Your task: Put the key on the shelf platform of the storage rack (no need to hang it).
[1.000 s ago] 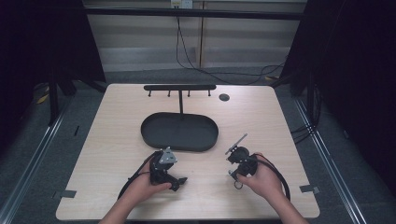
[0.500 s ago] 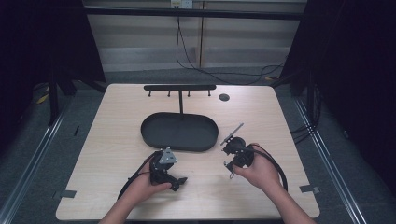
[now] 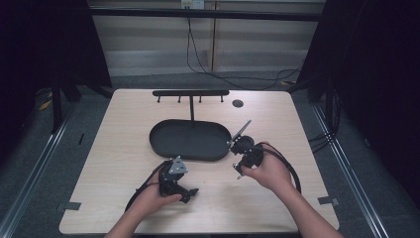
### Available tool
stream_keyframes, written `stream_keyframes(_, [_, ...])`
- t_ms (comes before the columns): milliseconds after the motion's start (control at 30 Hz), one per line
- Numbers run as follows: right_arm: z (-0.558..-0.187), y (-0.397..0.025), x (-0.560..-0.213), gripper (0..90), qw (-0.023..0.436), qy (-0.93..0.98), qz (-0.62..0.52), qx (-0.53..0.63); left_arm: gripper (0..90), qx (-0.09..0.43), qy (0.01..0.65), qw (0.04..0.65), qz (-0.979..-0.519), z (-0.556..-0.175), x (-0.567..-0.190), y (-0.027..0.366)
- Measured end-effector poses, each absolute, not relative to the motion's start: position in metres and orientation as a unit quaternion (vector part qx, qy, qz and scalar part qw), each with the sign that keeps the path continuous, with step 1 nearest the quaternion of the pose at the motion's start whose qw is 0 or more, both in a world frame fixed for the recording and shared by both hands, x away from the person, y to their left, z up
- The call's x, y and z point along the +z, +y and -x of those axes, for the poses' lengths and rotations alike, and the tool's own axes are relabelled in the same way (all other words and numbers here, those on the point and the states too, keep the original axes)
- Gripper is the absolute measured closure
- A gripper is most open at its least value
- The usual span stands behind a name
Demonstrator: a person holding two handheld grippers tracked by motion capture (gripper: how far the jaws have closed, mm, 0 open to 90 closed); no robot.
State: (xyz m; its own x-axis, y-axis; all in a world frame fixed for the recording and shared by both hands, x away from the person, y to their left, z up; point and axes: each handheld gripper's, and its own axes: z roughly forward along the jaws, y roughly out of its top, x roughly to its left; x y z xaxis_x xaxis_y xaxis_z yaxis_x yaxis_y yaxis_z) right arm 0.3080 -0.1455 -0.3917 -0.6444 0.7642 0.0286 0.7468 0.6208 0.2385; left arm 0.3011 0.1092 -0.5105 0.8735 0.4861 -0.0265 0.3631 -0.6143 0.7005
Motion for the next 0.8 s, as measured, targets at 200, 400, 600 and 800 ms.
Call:
stream_keyframes(200, [-0.314, -0.143, -0.387, 86.1, 0.042, 0.899, -0.419, 0.116, 0.0, 0.083, 0.237, 0.370, -0.894, -0.301, -0.511, 0.109])
stream_keyframes(400, [-0.319, -0.139, -0.383, 86.1, 0.049, 0.901, -0.415, 0.114, 0.0, 0.083, 0.237, 0.370, -0.894, -0.301, -0.511, 0.109])
stream_keyframes(600, [-0.324, -0.136, -0.379, 86.0, 0.052, 0.902, -0.413, 0.111, 0.0, 0.083, 0.238, 0.370, -0.894, -0.301, -0.511, 0.109])
stream_keyframes(800, [-0.329, -0.132, -0.376, 86.1, 0.053, 0.903, -0.414, 0.107, 0.0, 0.083, 0.238, 0.370, -0.894, -0.301, -0.510, 0.109])
